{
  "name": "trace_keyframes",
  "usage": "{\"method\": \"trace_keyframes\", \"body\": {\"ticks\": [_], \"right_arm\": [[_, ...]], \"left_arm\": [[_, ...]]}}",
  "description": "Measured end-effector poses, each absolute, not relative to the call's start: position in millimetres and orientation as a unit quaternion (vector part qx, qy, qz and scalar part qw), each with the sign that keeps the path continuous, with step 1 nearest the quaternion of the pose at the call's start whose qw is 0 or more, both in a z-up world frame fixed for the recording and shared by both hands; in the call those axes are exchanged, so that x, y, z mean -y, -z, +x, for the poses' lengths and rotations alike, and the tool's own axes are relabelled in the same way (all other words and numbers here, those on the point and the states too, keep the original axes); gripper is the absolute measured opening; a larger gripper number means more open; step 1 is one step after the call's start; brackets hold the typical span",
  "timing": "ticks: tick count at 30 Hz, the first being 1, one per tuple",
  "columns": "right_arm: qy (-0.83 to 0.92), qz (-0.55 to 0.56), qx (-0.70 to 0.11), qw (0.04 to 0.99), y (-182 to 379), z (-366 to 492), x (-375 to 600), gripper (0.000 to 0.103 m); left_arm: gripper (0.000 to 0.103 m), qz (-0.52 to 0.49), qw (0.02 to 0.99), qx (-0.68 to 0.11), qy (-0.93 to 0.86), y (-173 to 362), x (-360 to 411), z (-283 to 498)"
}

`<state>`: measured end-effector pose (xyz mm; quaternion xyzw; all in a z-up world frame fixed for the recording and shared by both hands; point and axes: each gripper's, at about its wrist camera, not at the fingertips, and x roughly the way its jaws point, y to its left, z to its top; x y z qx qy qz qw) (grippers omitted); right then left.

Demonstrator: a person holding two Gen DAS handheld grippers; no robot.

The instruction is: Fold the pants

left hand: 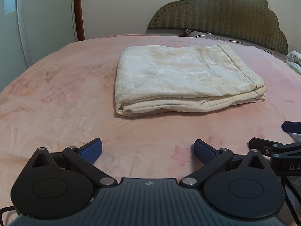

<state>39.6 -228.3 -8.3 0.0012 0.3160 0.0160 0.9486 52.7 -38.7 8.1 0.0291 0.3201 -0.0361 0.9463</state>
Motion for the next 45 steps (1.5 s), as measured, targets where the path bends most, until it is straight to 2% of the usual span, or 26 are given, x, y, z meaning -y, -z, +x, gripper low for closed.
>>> {"method": "trace_keyframes", "body": {"ticks": [45], "right_arm": [[-0.023, 0.016, -0.313, 0.949, 6.2, 37.0, 231.7, 0.103]], "left_arm": [[0.103, 0.028, 0.945, -0.322, 0.042, -8.2, 37.8, 52.8]]}}
